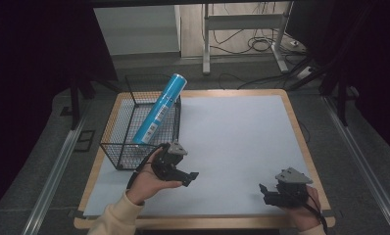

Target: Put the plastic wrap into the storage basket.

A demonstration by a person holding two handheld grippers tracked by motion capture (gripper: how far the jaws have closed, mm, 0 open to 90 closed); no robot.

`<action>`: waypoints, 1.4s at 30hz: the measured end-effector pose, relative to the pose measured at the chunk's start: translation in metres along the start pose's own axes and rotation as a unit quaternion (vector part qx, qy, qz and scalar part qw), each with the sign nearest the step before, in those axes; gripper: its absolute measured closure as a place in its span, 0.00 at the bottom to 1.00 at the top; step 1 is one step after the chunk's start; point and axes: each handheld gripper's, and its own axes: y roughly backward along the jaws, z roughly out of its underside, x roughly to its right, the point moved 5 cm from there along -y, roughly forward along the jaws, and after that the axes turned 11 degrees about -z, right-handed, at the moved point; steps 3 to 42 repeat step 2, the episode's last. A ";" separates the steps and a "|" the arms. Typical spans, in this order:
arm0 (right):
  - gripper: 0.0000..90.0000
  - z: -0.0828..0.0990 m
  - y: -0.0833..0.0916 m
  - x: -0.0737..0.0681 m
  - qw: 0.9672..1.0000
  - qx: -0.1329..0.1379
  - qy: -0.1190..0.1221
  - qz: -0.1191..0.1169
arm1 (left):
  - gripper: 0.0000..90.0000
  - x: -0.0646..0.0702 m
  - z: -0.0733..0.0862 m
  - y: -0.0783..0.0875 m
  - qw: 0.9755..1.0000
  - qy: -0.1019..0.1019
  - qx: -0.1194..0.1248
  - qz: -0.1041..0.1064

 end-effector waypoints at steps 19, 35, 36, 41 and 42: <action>0.11 -0.001 0.001 0.000 1.000 0.007 0.001 0.001 | 0.21 0.001 0.000 0.000 1.000 0.002 0.002 0.000; 0.11 -0.001 0.001 0.000 1.000 0.007 0.001 0.001 | 0.21 0.001 0.000 0.000 1.000 0.002 0.002 0.000; 0.11 -0.001 0.001 0.000 1.000 0.007 0.001 0.001 | 0.21 0.001 0.000 0.000 1.000 0.002 0.002 0.000; 0.11 -0.001 0.001 0.000 1.000 0.007 0.001 0.001 | 0.21 0.001 0.000 0.000 1.000 0.002 0.002 0.000; 0.11 -0.001 0.001 0.000 1.000 0.007 0.001 0.001 | 0.21 0.001 0.000 0.000 1.000 0.002 0.002 0.000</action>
